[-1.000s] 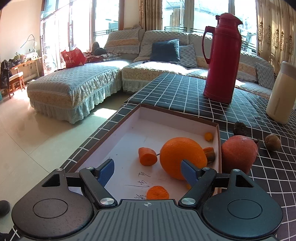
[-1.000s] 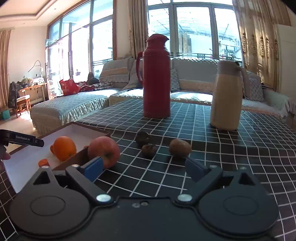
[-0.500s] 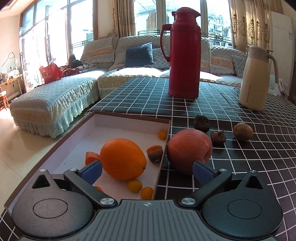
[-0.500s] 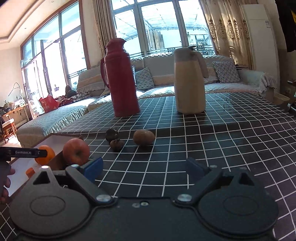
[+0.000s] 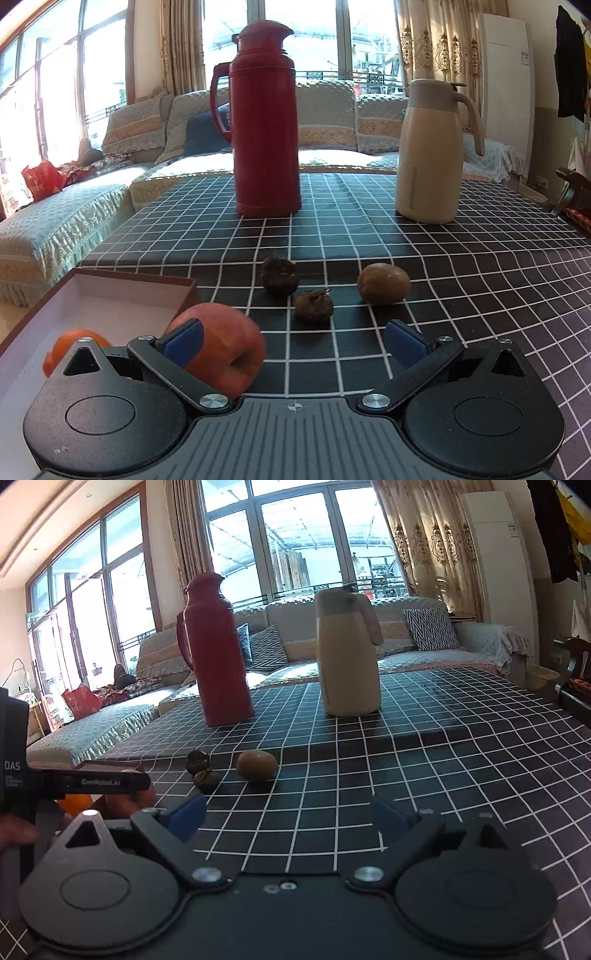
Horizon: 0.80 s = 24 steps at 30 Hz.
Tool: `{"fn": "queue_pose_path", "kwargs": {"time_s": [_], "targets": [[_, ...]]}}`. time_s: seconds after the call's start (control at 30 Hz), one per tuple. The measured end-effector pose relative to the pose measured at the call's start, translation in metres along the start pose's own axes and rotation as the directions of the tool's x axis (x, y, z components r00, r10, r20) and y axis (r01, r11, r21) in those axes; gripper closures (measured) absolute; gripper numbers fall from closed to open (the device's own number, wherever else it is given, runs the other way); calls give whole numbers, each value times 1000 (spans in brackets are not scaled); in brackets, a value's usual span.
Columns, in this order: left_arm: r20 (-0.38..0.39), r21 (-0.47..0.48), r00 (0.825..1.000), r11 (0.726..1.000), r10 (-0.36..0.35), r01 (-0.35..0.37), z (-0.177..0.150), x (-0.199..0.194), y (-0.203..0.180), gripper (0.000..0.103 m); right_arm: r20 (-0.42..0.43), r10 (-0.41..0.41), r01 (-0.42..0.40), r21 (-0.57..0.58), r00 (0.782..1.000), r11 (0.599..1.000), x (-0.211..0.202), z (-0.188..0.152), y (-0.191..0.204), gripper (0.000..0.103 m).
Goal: Organize fruits
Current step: 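Move the left tool to the brown kiwi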
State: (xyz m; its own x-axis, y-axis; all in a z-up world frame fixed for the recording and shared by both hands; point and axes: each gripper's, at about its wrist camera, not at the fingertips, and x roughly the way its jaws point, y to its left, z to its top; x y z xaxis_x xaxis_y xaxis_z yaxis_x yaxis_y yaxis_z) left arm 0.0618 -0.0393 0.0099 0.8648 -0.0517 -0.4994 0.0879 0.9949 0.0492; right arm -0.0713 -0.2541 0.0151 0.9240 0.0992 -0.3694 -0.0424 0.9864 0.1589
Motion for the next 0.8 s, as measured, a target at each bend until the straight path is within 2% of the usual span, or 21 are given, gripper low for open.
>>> {"fn": "queue_pose_path", "kwargs": {"time_s": [0.13, 0.33, 0.57, 0.73, 0.8], "targets": [[51, 38, 999, 999, -19, 17, 10, 26, -48, 0, 0, -18, 18, 16, 1000, 1000, 0, -2, -11, 8], [42, 35, 997, 997, 61, -62, 19, 86, -100, 0, -3, -50, 50, 43, 999, 998, 0, -5, -31, 8], [-9, 42, 993, 993, 115, -115, 12, 125, -118, 0, 24, -55, 53, 83, 998, 995, -4, -2, -46, 8], [-28, 19, 994, 995, 101, -101, 15, 139, -116, 0, 38, -54, 50, 100, 998, 994, -8, -1, -48, 8], [-48, 15, 995, 996, 92, -91, 17, 146, -115, 9, 41, -49, 45, 99, 998, 994, -8, 0, -46, 8]]}}
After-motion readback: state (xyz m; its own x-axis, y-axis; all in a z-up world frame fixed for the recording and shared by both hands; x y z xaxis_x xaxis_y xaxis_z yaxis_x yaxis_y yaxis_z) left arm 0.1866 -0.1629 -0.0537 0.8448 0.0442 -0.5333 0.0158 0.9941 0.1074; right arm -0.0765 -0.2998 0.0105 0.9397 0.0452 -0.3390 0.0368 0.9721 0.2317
